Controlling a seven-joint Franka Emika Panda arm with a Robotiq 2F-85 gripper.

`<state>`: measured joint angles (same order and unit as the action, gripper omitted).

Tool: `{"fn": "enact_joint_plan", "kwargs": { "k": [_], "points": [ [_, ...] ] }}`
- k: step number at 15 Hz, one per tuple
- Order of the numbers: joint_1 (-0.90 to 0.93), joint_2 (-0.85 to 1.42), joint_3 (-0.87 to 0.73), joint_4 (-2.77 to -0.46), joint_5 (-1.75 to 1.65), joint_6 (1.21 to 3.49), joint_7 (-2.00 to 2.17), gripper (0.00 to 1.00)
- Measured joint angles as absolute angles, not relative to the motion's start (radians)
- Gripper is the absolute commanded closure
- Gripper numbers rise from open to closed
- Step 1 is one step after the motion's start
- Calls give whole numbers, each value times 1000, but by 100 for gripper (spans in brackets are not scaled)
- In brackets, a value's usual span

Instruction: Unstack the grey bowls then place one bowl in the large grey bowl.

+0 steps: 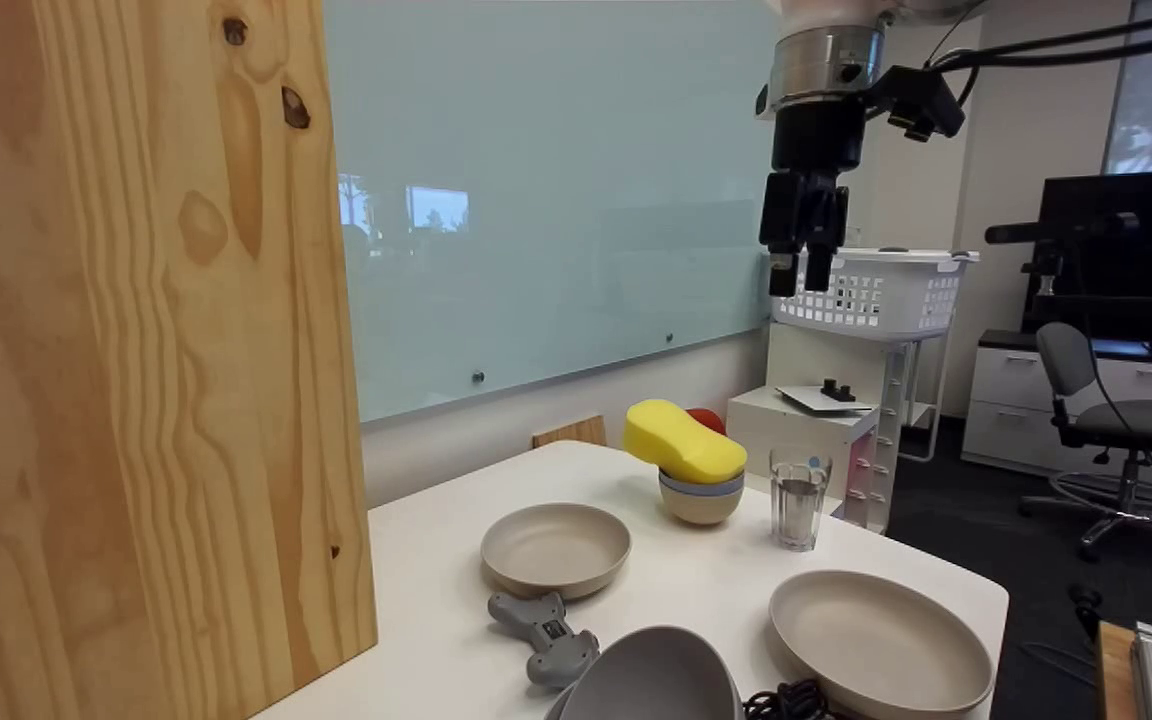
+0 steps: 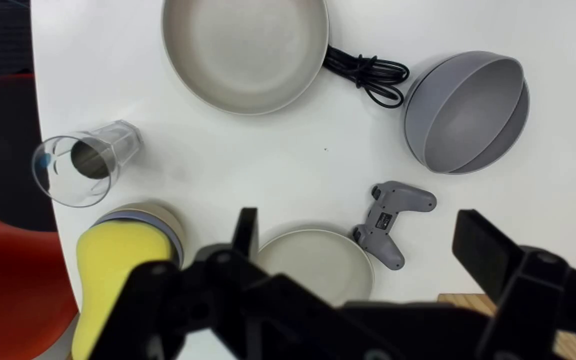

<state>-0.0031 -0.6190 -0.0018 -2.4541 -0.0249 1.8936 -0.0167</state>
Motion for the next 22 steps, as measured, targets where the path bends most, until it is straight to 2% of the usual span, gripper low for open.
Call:
{"fn": "enact_joint_plan", "kwargs": {
  "k": [6, 11, 17, 22],
  "points": [
    [-4, -619, -2, -2447, -28, 1899, -17, 0],
    [-6, -577, -9, -2417, -68, 2016, -25, 0],
    [6, -308, -34, -2218, 4, 2126, -61, 0],
    [55, -51, -23, -1990, 262, 2043, -121, 0]
  ]
}}
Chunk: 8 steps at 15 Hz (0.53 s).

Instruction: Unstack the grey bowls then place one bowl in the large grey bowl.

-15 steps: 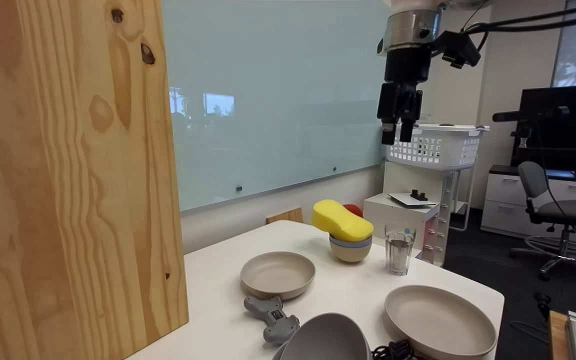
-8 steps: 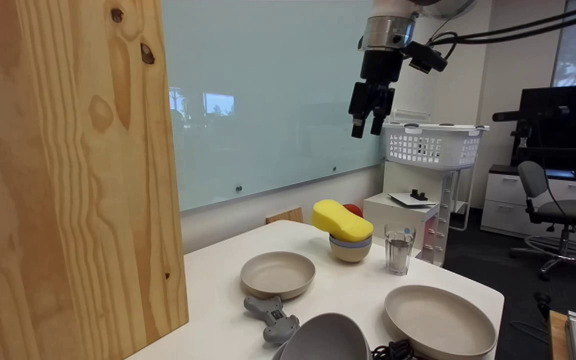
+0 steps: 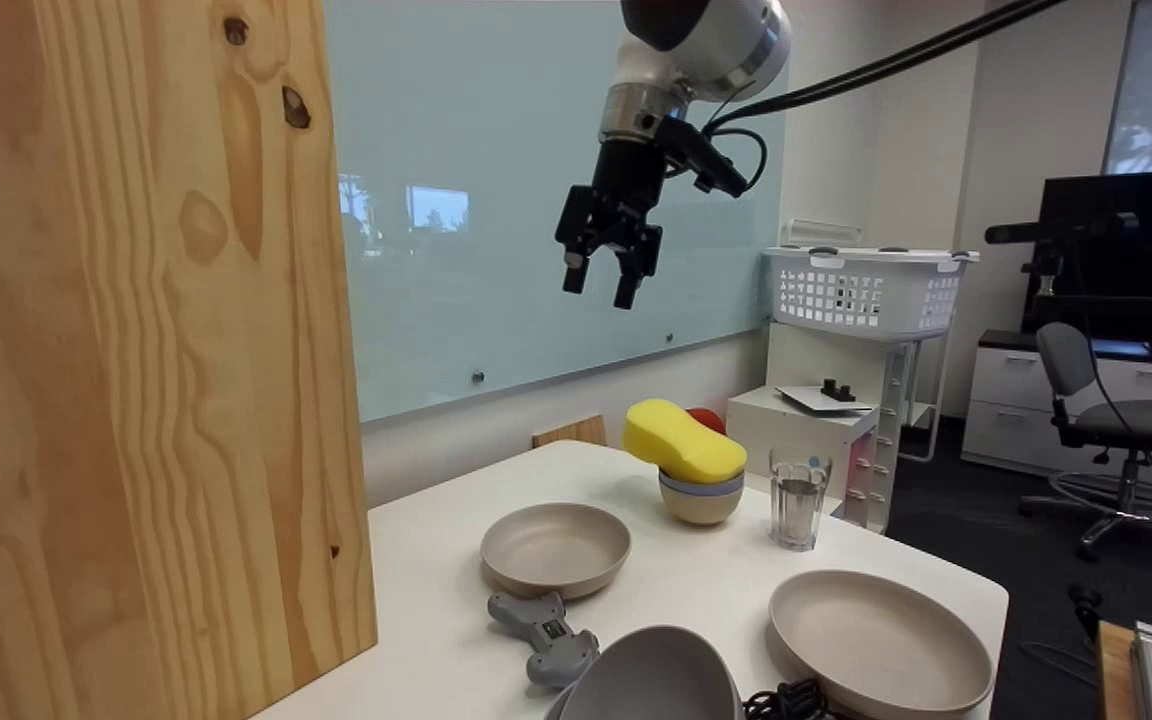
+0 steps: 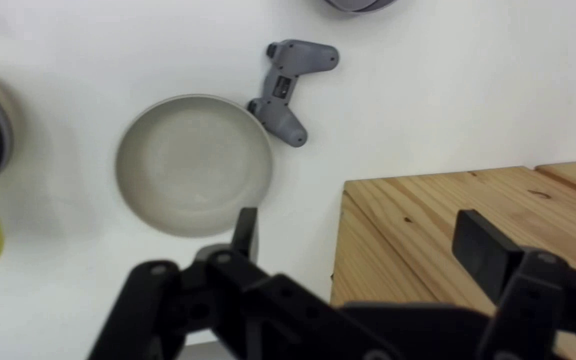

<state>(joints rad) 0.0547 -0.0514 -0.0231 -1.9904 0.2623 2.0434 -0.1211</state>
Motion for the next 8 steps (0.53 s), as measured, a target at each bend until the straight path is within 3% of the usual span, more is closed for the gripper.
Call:
{"fn": "enact_joint_plan", "kwargs": {
  "k": [5, 8],
  "points": [
    [53, 40, 2, -1776, 316, 1708, -59, 0],
    [53, 39, 20, -1735, 319, 1635, -32, 0]
  ]
}}
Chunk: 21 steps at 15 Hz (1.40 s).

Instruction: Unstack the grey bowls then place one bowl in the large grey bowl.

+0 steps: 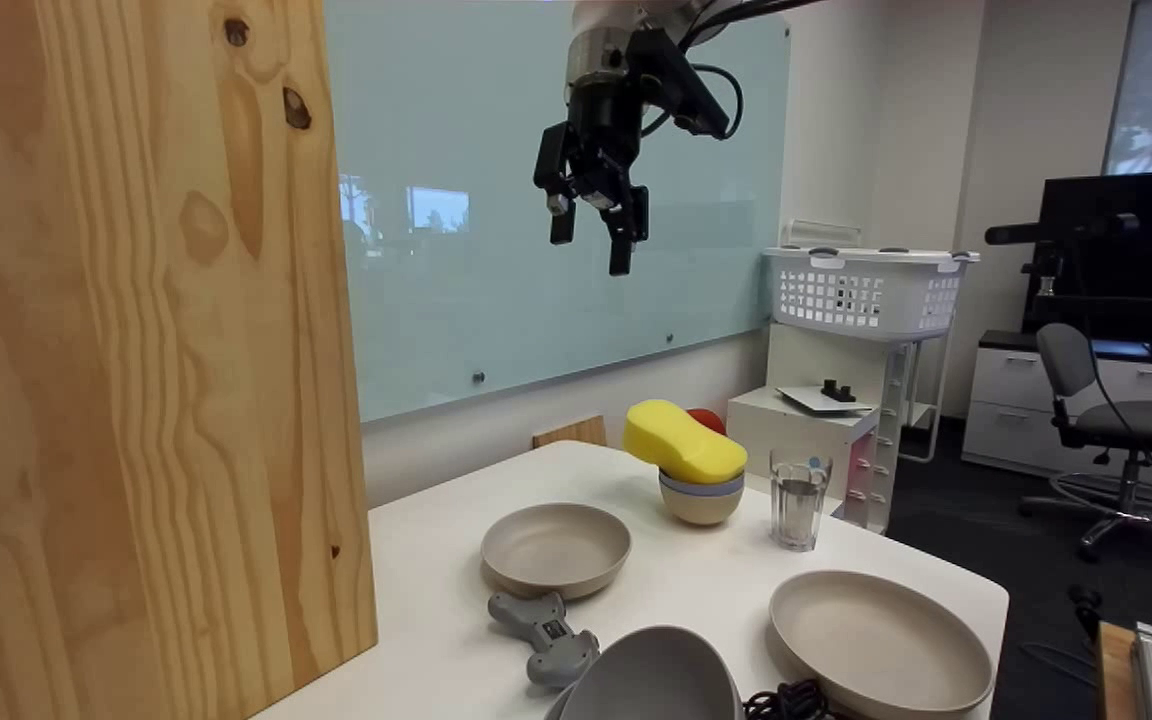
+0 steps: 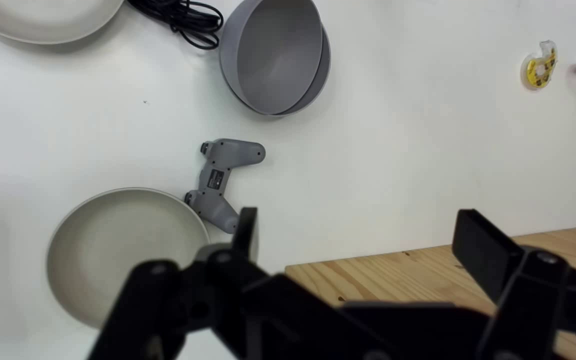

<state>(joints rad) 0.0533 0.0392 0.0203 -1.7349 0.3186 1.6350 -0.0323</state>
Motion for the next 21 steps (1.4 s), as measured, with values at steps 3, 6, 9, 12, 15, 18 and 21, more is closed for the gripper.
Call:
{"fn": "enact_joint_plan", "kwargs": {
  "k": [3, 6, 9, 12, 15, 18, 21],
  "points": [
    [53, 51, 29, -1755, 351, 1640, -31, 0],
    [53, 69, 40, -1816, 365, 1672, -31, 0],
    [54, 80, 48, -1892, 392, 1689, -31, 0],
    [54, 79, 60, -1951, 419, 1687, -31, 0],
    [56, 79, 65, -1999, 418, 1708, -31, 0],
    [54, 83, 64, -2047, 390, 1762, -31, 0],
    [51, 103, 59, -2070, 340, 1823, -31, 0]
  ]
}}
